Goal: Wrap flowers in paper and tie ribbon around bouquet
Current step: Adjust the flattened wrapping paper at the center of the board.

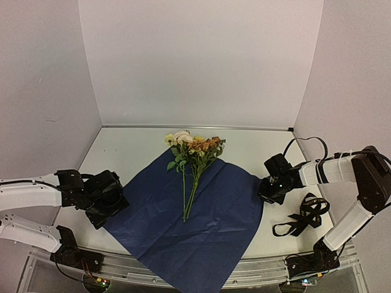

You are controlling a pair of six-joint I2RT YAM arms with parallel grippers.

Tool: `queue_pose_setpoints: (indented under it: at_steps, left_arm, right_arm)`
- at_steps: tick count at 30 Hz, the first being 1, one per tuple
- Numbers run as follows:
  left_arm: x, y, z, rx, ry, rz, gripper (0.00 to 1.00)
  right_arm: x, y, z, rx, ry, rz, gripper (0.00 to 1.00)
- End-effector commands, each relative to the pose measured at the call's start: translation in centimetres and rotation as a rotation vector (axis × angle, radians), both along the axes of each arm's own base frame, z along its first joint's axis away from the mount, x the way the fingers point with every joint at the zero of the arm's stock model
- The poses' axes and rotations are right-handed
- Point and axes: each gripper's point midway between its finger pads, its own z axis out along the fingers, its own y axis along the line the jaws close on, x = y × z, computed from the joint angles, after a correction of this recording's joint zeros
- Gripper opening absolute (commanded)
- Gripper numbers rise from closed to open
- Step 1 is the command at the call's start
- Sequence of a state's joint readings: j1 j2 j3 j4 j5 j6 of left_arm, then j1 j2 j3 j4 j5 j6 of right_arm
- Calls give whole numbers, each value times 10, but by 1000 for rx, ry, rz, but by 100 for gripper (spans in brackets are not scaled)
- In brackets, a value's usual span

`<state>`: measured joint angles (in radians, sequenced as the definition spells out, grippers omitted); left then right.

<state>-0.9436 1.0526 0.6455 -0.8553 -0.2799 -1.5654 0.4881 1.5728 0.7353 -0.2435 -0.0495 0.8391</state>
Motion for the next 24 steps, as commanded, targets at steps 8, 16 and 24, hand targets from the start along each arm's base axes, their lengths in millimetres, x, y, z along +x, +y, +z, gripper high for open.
queue_pose_setpoints:
  at_steps: [8,16,24]
  left_arm:
    - [-11,9,-41,-33,55,165,100]
    - [6,2,-53,-48,-2,187,92]
    - [39,10,-55,-54,-58,148,45]
  right_arm:
    - [10,10,8,30,-13,2,0]
    - [9,9,10,23,-20,12,0]
    - [5,4,4,1,-9,35,0]
